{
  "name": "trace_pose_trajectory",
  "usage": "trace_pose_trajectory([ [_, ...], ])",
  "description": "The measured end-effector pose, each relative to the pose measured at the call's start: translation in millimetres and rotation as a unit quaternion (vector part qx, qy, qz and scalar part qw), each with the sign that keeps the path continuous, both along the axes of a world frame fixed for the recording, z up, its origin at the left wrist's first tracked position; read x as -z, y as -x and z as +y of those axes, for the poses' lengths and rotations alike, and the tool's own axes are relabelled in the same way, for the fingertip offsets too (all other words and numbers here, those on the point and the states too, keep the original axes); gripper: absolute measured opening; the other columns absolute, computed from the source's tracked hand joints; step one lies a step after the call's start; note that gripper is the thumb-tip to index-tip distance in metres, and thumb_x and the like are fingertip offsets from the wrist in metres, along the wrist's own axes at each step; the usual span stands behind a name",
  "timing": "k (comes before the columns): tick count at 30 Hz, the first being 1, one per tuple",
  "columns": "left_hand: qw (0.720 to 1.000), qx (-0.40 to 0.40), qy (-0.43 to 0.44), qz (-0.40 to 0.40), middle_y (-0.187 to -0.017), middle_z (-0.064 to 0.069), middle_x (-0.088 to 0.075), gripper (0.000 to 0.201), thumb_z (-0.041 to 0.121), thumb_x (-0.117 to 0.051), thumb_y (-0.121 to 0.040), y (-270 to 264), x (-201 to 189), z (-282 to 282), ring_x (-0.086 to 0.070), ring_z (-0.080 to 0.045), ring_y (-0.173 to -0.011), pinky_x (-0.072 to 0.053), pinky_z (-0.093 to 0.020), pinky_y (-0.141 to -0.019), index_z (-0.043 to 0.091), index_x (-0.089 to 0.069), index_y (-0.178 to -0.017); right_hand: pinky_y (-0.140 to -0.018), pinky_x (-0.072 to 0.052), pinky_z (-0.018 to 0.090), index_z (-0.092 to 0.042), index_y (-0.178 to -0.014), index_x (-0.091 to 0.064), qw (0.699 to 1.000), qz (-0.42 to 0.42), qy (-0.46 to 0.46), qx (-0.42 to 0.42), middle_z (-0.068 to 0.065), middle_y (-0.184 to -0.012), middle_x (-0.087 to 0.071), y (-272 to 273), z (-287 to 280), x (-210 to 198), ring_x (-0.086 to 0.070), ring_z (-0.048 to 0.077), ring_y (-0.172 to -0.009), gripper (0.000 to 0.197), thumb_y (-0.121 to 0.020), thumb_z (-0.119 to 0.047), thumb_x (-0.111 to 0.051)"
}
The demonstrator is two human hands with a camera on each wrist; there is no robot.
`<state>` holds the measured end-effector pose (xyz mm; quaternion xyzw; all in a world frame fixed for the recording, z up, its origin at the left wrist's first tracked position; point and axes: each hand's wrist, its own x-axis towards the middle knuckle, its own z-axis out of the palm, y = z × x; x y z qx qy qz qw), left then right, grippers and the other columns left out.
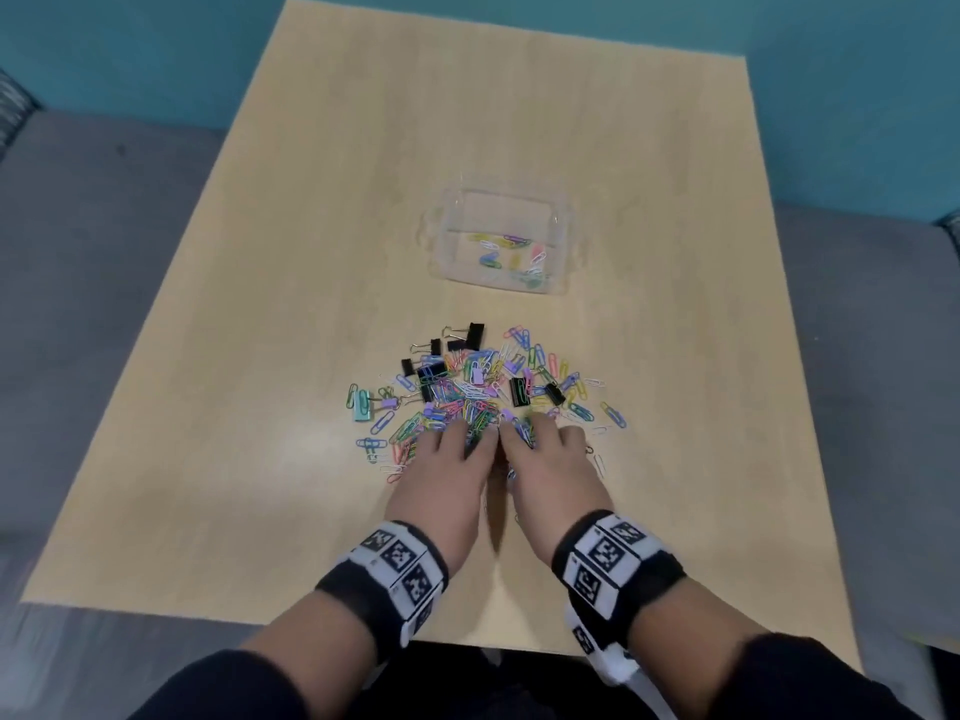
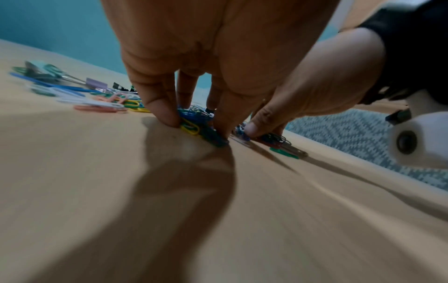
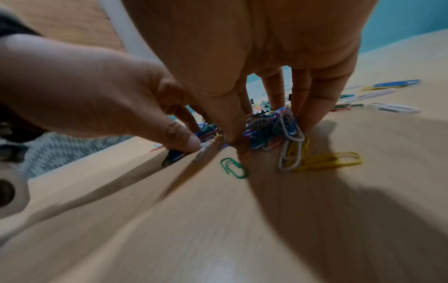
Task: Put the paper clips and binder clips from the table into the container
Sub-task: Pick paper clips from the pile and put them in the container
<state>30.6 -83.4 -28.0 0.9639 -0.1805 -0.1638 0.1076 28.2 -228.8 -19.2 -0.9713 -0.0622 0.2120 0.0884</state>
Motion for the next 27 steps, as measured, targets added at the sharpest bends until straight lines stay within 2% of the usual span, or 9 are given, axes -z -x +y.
trace_pose_trajectory([
  [4, 1.0, -0.017, 0.011, 0.015, -0.119, -0.007, -0.04, 0.06, 0.001, -0.052, -0.076, -12.7, -0.9, -2.1, -0.036, -0.029, -0.103, -0.041, -0.037, -0.084, 0.023, -0.041, -0.13, -0.082, -0.039, 0.039, -0.011, -0.125, -0.046, 0.999, -0.01, -0.008, -0.031, 0.015, -0.121, -0.045, -7.8, 2.1, -7.5, -0.041, 0.035, -0.102, 0.052, -0.074, 0.0, -0.049],
  [8, 0.999, -0.009, 0.029, 0.009, -0.098, -0.005, -0.044, 0.032, -0.007, -0.049, -0.066, -21.5, 1.4, 5.9, -0.037, -0.023, -0.08, -0.032, -0.034, -0.063, 0.017, -0.052, -0.087, -0.069, -0.032, 0.034, -0.013, -0.113, -0.047, 0.999, 0.001, -0.006, -0.043, 0.01, -0.115, -0.042, -9.4, -3.7, -13.4, -0.04, 0.031, -0.1, 0.044, -0.072, 0.0, -0.059],
  [11, 0.999, -0.008, 0.04, -0.01, -0.084, -0.004, -0.044, 0.028, -0.01, -0.053, -0.058, -24.2, 3.5, 11.2, -0.03, -0.02, -0.068, -0.031, -0.033, -0.055, 0.015, -0.048, -0.072, -0.066, -0.029, 0.034, -0.012, -0.108, -0.048, 0.999, 0.003, -0.022, -0.048, 0.011, -0.111, -0.044, -9.6, -7.3, -17.2, -0.042, 0.03, -0.096, 0.038, -0.074, 0.0, -0.059],
  [15, 0.999, -0.006, 0.052, -0.003, -0.077, -0.002, -0.041, 0.028, -0.01, -0.055, -0.059, -25.6, 0.0, 14.2, -0.039, -0.023, -0.063, -0.028, -0.031, -0.052, 0.015, -0.049, -0.069, -0.065, -0.029, 0.036, -0.012, -0.102, -0.047, 0.998, 0.012, -0.044, -0.046, 0.01, -0.102, -0.042, -13.5, -10.5, -25.4, -0.04, 0.027, -0.086, 0.033, -0.074, 0.005, -0.049],
  [18, 0.998, -0.017, 0.06, 0.006, -0.072, 0.003, -0.037, 0.025, -0.008, -0.06, -0.061, -26.8, -4.5, 16.5, -0.04, -0.021, -0.058, -0.028, -0.029, -0.049, 0.015, -0.051, -0.068, -0.059, -0.03, 0.035, -0.016, -0.088, -0.042, 0.998, 0.02, -0.053, -0.028, 0.002, -0.087, -0.034, -18.0, -12.8, -23.1, -0.036, 0.025, -0.073, 0.029, -0.073, 0.008, -0.046],
  [20, 0.996, -0.041, 0.081, 0.016, -0.075, 0.002, -0.046, 0.016, -0.001, -0.062, -0.071, -29.7, -6.4, 17.8, -0.049, -0.023, -0.063, -0.039, -0.032, -0.05, 0.014, -0.058, -0.073, -0.055, -0.035, 0.036, -0.015, -0.082, -0.042, 0.996, 0.037, -0.078, 0.01, 0.001, -0.083, -0.039, -23.1, -16.8, -19.5, -0.044, 0.027, -0.069, 0.022, -0.076, 0.007, -0.045],
  [22, 0.988, -0.077, 0.123, 0.045, -0.083, -0.001, -0.056, 0.01, 0.008, -0.058, -0.082, -33.9, -10.1, 19.3, -0.057, -0.025, -0.075, -0.048, -0.037, -0.062, 0.015, -0.065, -0.082, -0.061, -0.044, 0.036, -0.016, -0.081, -0.05, 0.988, 0.055, -0.129, 0.066, 0.001, -0.083, -0.05, -27.9, -22.3, -17.6, -0.053, 0.026, -0.073, 0.014, -0.083, -0.002, -0.049],
  [25, 0.966, -0.15, 0.185, 0.099, -0.083, 0.003, -0.064, 0.014, 0.013, -0.058, -0.085, -40.3, -15.5, 25.2, -0.059, -0.019, -0.078, -0.048, -0.033, -0.07, 0.021, -0.07, -0.084, -0.063, -0.053, 0.037, -0.017, -0.075, -0.058, 0.935, 0.124, -0.254, 0.213, -0.003, -0.068, -0.057, -34.3, -31.1, -21.2, -0.063, 0.022, -0.064, 0.013, -0.081, -0.006, -0.056],
  [27, 0.927, -0.221, 0.253, 0.166, -0.07, 0.009, -0.065, 0.019, 0.011, -0.062, -0.082, -46.0, -17.4, 30.5, -0.062, -0.018, -0.069, -0.051, -0.03, -0.068, 0.027, -0.069, -0.074, -0.056, -0.051, 0.033, -0.016, -0.073, -0.058, 0.897, 0.152, -0.313, 0.271, -0.003, -0.061, -0.054, -36.8, -35.8, -25.8, -0.06, 0.019, -0.053, 0.015, -0.081, -0.004, -0.058],
])
